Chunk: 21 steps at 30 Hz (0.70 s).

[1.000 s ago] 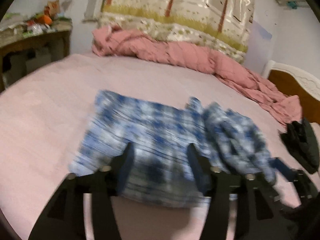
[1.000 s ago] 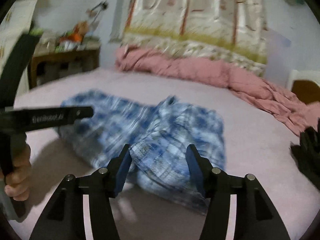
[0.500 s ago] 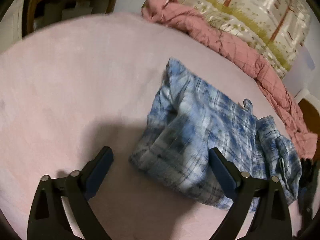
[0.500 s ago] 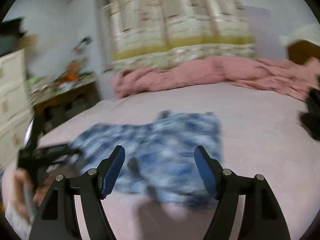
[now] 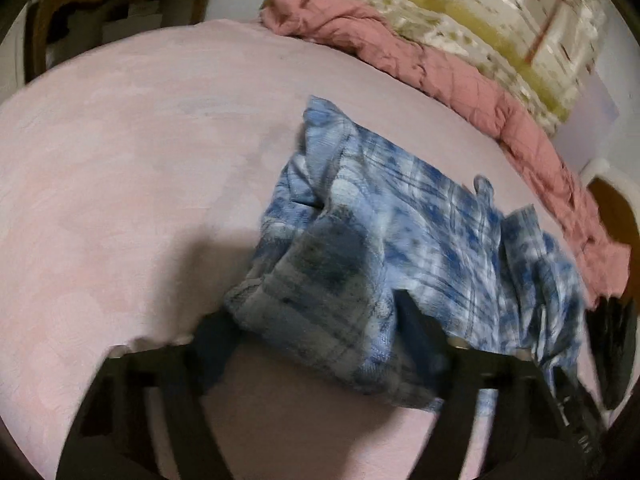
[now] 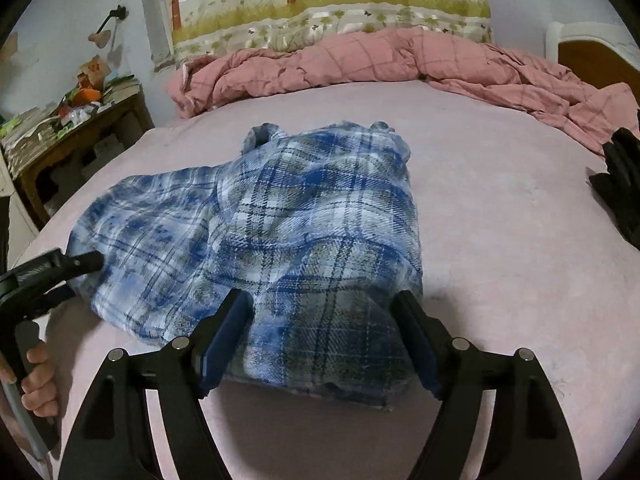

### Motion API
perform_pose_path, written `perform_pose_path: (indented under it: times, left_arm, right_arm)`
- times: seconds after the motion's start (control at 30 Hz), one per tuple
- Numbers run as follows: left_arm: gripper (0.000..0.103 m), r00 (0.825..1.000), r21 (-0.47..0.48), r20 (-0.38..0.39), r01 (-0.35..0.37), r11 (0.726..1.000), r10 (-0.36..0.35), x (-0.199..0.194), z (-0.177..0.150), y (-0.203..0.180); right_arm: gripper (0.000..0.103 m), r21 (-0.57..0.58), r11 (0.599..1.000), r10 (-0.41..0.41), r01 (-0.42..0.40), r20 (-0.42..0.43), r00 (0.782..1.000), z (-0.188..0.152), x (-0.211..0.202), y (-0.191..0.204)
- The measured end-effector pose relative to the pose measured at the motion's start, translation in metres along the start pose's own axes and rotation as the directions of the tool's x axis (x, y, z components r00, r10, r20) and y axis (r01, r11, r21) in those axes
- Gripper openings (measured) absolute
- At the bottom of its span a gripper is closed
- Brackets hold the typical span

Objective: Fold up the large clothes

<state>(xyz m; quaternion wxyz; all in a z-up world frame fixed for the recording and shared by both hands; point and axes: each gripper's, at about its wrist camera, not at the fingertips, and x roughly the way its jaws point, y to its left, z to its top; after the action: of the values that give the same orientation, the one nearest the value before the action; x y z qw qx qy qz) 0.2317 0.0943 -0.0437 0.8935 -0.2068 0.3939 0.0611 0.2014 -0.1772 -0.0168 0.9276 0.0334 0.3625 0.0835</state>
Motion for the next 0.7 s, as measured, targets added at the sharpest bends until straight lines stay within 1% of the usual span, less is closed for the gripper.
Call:
perform_pose_path:
  times: [0.03,0.07,0.13,0.17,0.2,0.23,0.27,0.3,0.33,0.37,0.4,0.43,0.47,0.5,0.53,0.57,0.6,0.63,0.67,0.7]
  left_arm:
    - [0.047,1.0,0.023,0.013,0.01,1.0,-0.01,-0.002,-0.001,-0.004]
    - [0.039,0.999,0.04,0.026,0.02,0.999,-0.021,-0.005,-0.001,-0.007]
    - [0.031,0.997,0.068,0.076,0.028,0.997,-0.033,-0.014,-0.001,-0.012]
    - [0.029,0.993,0.096,0.113,0.012,0.995,-0.023,-0.02,-0.001,-0.018]
    - [0.028,0.988,0.139,0.154,-0.022,0.99,0.0,-0.026,-0.002,-0.027]
    - [0.027,0.979,0.182,0.203,-0.051,0.982,0.014,-0.034,-0.004,-0.038]
    - [0.026,0.968,0.213,0.252,-0.064,0.975,0.008,-0.043,-0.005,-0.048]
    - [0.025,0.956,0.234,0.292,-0.056,0.971,-0.015,-0.053,-0.006,-0.058]
    - [0.025,0.947,0.253,0.317,-0.027,0.967,-0.056,-0.062,-0.006,-0.066]
    - [0.025,0.931,0.287,0.34,0.027,0.957,-0.128,-0.075,-0.006,-0.078]
    - [0.024,0.916,0.33,0.351,0.074,0.941,-0.195,-0.086,-0.008,-0.09]
    - [0.024,0.898,0.385,0.353,0.117,0.916,-0.263,-0.098,-0.012,-0.104]
    - [0.024,0.878,0.441,0.348,0.155,0.884,-0.328,-0.108,-0.017,-0.121]
    - [0.024,0.859,0.488,0.332,0.197,0.851,-0.389,-0.115,-0.022,-0.138]
    - [0.024,0.847,0.516,0.3,0.243,0.821,-0.439,-0.118,-0.028,-0.152]
    - [0.023,0.84,0.542,0.241,0.3,0.785,-0.487,-0.116,-0.035,-0.168]
    - [0.023,0.836,0.561,0.173,0.351,0.75,-0.521,-0.109,-0.043,-0.183]
    - [0.022,0.834,0.574,0.116,0.388,0.722,-0.54,-0.1,-0.052,-0.194]
    - [0.022,0.837,0.591,0.056,0.412,0.694,-0.544,-0.085,-0.065,-0.204]
    - [0.022,0.847,0.608,0.006,0.419,0.674,-0.532,-0.071,-0.077,-0.21]
  right_arm:
    - [0.079,0.001,1.0,0.006,-0.006,0.0,1.0,0.0,0.0,0.0]
    - [0.079,0.006,1.0,0.012,-0.012,0.003,1.0,0.001,0.001,0.0]
    - [0.079,0.028,0.999,0.032,-0.033,0.018,0.999,0.002,-0.003,-0.007]
    - [0.079,0.041,0.998,0.047,-0.048,0.025,0.999,0.002,-0.005,-0.01]
    - [0.079,0.048,0.997,0.052,-0.053,0.025,0.998,0.002,-0.004,-0.012]
    - [0.079,0.056,0.997,0.052,-0.053,0.02,0.998,0.003,-0.003,-0.013]
    - [0.079,0.06,0.997,0.048,-0.049,0.022,0.999,0.003,-0.004,-0.013]
    - [0.079,0.061,0.997,0.046,-0.048,0.029,0.999,0.003,-0.005,-0.014]
    - [0.079,0.063,0.997,0.048,-0.05,0.039,0.998,0.003,-0.008,-0.014]
    - [0.079,0.068,0.996,0.052,-0.055,0.048,0.997,0.003,-0.01,-0.015]
    - [0.079,0.08,0.995,0.059,-0.064,0.068,0.996,0.003,-0.015,-0.019]
    - [0.079,0.096,0.993,0.059,-0.068,0.089,0.994,0.003,-0.02,-0.022]
    - [0.079,0.14,0.989,0.03,-0.048,0.129,0.991,0.003,-0.028,-0.031]
    - [0.079,0.187,0.982,-0.024,-0.006,0.16,0.987,0.001,-0.036,-0.041]
    - [0.08,0.243,0.969,-0.085,0.039,0.181,0.98,0.001,-0.042,-0.052]
    - [0.081,0.326,0.942,-0.153,0.083,0.196,0.969,-0.001,-0.05,-0.071]
    - [0.081,0.399,0.911,-0.204,0.109,0.206,0.957,-0.004,-0.058,-0.09]
    - [0.081,0.462,0.876,-0.258,0.137,0.211,0.943,-0.008,-0.066,-0.11]
    - [0.081,0.492,0.857,-0.287,0.154,0.207,0.935,-0.011,-0.07,-0.122]
    - [0.081,0.519,0.838,-0.307,0.168,0.194,0.932,-0.013,-0.073,-0.136]
